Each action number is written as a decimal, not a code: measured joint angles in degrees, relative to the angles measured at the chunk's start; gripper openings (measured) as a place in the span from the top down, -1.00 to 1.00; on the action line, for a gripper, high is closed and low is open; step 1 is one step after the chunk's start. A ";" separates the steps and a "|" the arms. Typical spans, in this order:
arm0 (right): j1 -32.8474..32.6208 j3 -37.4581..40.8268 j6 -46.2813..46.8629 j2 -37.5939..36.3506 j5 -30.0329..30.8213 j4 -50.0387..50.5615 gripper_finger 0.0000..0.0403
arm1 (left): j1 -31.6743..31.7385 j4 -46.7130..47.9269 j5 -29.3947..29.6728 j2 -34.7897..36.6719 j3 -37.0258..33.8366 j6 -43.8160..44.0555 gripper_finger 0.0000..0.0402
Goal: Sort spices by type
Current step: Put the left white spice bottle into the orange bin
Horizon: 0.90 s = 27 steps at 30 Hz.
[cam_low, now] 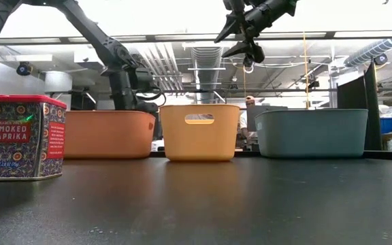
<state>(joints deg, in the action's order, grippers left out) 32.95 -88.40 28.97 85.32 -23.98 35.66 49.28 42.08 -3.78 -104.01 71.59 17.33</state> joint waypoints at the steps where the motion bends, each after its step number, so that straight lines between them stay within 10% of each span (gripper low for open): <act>1: 0.00 0.00 0.00 0.00 0.01 0.00 0.03 | 0.00 -0.18 -0.05 0.00 -0.25 -0.04 -0.15; 27: 0.00 0.00 0.04 -0.02 0.01 -0.46 0.04 | 1.10 -1.17 -0.73 0.42 0.82 -1.52 0.11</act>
<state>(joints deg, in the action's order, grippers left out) 32.95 -88.40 29.02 85.30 -23.97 35.20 50.38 40.91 -4.51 -103.58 72.42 15.81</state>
